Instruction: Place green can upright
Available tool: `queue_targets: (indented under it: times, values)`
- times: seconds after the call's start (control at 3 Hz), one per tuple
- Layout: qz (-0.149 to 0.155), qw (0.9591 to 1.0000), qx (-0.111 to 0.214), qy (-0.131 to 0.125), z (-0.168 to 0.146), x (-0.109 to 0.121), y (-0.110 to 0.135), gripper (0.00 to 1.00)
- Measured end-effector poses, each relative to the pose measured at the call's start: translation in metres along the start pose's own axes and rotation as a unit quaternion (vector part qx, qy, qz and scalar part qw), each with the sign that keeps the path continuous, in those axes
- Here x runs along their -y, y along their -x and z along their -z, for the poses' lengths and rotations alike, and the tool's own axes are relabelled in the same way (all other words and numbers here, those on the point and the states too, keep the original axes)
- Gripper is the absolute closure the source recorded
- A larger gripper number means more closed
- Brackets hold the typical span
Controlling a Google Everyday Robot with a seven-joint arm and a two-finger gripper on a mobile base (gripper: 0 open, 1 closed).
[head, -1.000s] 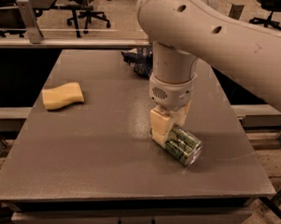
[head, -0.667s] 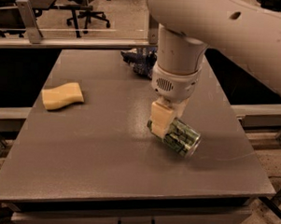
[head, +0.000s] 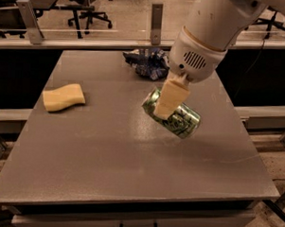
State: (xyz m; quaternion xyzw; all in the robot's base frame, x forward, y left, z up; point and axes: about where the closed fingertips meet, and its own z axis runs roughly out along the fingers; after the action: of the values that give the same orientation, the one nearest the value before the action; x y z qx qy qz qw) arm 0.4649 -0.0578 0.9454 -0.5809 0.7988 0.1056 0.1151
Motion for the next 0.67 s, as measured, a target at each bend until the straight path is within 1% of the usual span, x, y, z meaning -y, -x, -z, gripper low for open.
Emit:
queue_targets:
  times: [0.33, 0.67]
  values:
    - [0.041, 0.9968, 0.068, 0.012, 0.01, -0.005, 0.0, 1.0]
    - [0.072, 0.9789, 0.191, 0.016, 0.026, -0.008, -0.005, 1.0]
